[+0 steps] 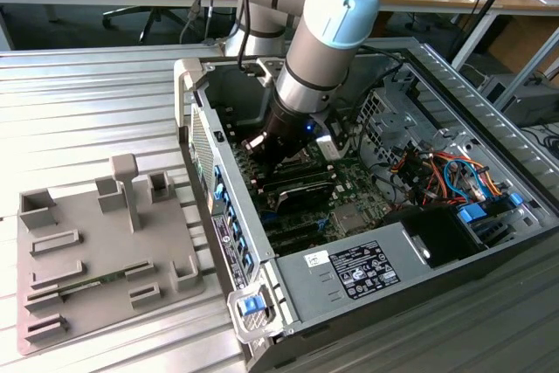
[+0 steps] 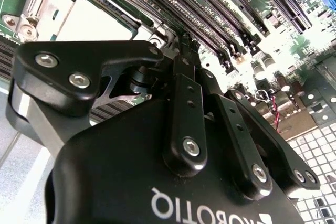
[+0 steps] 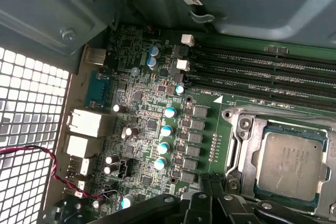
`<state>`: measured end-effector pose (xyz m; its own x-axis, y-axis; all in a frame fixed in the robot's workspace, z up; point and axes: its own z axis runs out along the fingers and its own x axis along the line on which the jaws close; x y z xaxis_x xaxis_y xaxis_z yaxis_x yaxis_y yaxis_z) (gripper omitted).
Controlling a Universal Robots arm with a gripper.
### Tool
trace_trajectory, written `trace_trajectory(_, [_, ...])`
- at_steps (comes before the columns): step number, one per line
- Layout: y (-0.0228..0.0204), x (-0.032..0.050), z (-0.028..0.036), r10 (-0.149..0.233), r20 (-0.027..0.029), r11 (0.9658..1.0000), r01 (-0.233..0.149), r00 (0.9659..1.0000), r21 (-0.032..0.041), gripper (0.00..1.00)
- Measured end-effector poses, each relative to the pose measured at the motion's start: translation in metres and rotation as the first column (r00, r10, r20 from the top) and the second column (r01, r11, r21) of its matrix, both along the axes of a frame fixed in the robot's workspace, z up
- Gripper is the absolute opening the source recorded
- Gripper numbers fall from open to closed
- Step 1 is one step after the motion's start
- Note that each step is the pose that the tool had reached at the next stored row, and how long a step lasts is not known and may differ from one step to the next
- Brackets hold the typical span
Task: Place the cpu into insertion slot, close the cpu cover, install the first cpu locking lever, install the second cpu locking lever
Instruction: 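Install the second cpu locking lever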
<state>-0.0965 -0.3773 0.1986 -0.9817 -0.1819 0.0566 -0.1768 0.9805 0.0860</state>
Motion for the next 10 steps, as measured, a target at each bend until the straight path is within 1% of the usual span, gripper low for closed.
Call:
trace_trajectory(1, [-0.0001,0.0000,0.0010,0.000,0.0002,1.0000,0.000,1.0000,0.0002,0.11])
trace_trajectory(3, [0.0001,0.0001,0.0063,0.000,0.0005,1.0000,0.000,1.0000,0.0002,0.11])
trace_trajectory(5, [0.0004,0.0021,0.0073,0.000,0.0002,1.0000,0.000,1.0000,0.0021,0.11])
trace_trajectory(7, [0.0006,0.0049,0.0074,0.000,0.0001,1.0000,0.000,1.0000,0.0056,0.11])
trace_trajectory(8, [0.0006,0.0072,0.0073,0.000,0.0002,0.9999,0.000,1.0000,0.0106,0.11])
trace_trajectory(9, [0.0006,0.0111,0.0073,0.000,0.0003,0.9997,0.000,1.0000,0.0259,0.11])
trace_trajectory(10, [0.0007,0.0128,0.0073,0.000,0.0002,0.9994,0.000,1.0000,0.0346,0.11])
